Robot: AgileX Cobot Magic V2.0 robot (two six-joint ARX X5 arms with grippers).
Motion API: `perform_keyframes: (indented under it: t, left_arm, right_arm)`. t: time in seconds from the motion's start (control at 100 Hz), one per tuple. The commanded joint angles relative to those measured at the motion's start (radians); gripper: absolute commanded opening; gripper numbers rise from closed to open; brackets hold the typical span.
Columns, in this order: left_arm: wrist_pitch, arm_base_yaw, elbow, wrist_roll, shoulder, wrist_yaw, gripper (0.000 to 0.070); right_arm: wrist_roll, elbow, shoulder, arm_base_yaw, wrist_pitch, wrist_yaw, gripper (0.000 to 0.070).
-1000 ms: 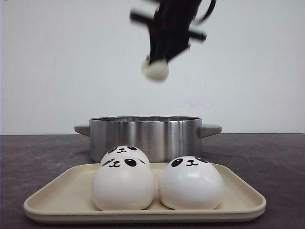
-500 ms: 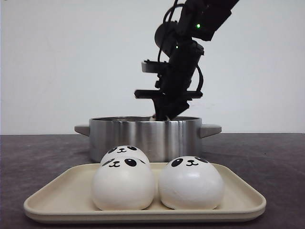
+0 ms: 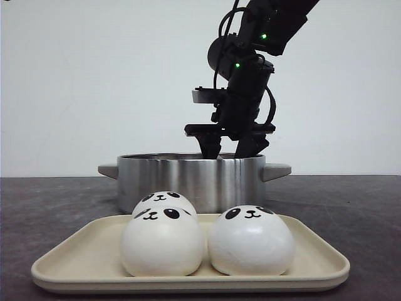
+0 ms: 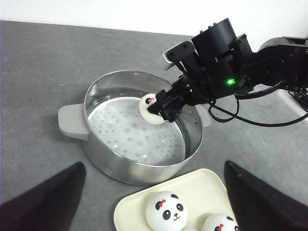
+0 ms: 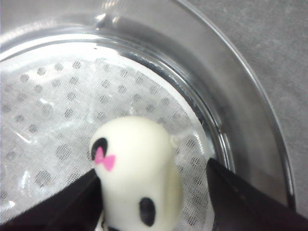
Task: Steam buns
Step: 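Lift the bun with the right gripper, lower it into the pot, release, then reach the left gripper to the back bun on the tray and grasp it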
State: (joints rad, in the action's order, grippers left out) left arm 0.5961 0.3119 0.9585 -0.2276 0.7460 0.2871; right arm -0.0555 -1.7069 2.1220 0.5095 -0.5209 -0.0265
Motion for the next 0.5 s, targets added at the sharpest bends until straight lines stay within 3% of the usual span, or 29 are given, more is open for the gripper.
perform_keyframes:
  t: [0.0,0.37,0.42,0.49]
  left_arm:
    - [-0.008,0.004,0.011,0.002,0.007,-0.002,0.0555]
    - [-0.004,0.004,0.011,-0.002,0.007,-0.002,0.0555]
    - [-0.002,0.004,0.011,-0.017,0.007,0.000,0.0555]
    - [-0.001,0.006,0.011,-0.051,0.013,0.007,0.0554]
  right_arm:
    - [0.006,-0.023,0.027,0.005,0.003,0.000,0.0419]
    - [0.002,-0.147,0.016,-0.004,-0.131,0.000,0.0408]
    - [0.002,-0.178,0.006,-0.004,-0.169,0.001,0.0318]
    - [0.003,-0.208,-0.022,-0.002,-0.227,0.005,0.0062]
